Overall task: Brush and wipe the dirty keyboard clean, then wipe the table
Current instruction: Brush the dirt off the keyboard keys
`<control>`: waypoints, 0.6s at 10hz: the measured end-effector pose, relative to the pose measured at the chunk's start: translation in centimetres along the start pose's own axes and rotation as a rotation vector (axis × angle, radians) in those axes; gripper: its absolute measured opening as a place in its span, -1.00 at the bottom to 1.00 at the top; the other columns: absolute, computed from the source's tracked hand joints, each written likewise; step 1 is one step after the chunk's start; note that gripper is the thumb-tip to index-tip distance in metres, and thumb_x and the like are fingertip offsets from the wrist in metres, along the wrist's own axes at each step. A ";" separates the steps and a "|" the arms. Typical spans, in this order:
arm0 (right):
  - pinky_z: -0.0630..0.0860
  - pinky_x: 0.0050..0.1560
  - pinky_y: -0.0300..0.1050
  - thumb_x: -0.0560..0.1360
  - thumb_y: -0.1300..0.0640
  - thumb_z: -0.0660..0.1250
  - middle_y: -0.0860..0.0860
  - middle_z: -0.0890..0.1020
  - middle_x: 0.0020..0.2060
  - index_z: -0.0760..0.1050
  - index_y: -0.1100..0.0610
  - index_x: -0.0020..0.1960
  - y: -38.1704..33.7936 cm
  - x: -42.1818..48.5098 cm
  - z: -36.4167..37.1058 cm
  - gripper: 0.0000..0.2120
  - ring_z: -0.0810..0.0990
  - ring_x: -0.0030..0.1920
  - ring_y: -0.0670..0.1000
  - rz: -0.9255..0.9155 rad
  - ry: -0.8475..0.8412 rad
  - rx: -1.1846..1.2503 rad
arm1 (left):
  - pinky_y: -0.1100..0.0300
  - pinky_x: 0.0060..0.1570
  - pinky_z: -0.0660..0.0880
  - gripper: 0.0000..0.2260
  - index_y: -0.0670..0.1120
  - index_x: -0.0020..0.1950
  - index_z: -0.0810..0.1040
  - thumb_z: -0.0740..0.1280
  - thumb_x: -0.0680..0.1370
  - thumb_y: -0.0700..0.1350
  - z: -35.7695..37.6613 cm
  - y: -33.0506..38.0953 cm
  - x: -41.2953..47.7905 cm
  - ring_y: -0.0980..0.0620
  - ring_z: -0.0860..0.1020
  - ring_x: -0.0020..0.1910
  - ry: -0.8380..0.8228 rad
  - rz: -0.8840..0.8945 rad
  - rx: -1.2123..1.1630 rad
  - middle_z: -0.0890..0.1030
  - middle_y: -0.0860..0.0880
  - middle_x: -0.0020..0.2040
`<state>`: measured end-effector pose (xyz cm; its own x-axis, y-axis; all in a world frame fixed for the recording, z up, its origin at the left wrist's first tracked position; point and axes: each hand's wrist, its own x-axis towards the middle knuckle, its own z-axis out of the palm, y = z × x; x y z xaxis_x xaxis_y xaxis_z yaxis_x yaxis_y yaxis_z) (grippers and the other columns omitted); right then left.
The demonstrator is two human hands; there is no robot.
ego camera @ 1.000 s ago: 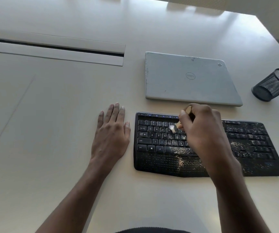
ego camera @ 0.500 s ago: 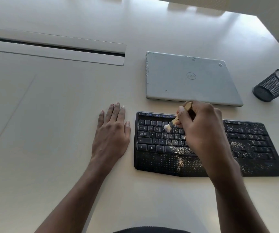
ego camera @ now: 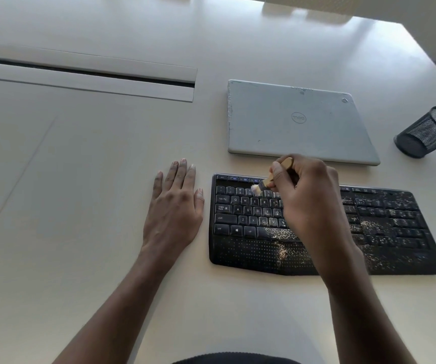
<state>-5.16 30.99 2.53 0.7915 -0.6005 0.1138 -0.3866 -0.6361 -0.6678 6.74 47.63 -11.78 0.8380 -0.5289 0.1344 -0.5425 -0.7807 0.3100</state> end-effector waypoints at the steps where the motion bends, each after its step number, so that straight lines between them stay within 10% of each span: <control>1: 0.61 -0.23 0.06 0.67 0.07 0.31 -0.03 0.69 -0.31 0.61 0.09 -0.16 0.4 -0.2 0.0 -0.74 0.71 -0.25 0.08 0.047 -0.119 0.008 | -0.08 0.67 0.00 -0.43 -0.11 0.68 0.22 0.00 0.68 0.06 0.1 -0.1 0.0 -0.02 0.09 0.69 0.006 0.005 0.005 0.20 -0.11 0.69; 6: 0.62 -0.24 0.04 0.69 0.05 0.27 0.03 0.68 -0.30 0.58 0.14 -0.16 0.4 1.0 0.6 -0.70 0.71 -0.26 0.01 0.038 -0.049 -0.051 | -0.07 0.67 -0.01 -0.42 -0.11 0.68 0.22 -0.02 0.68 0.07 0.0 0.0 0.0 -0.02 0.10 0.69 0.004 0.004 0.015 0.21 -0.11 0.68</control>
<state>-4.22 30.41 1.98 0.7975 -0.6011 0.0519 -0.4394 -0.6376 -0.6327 6.78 47.62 -11.83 0.8363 -0.5302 0.1395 -0.5463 -0.7838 0.2954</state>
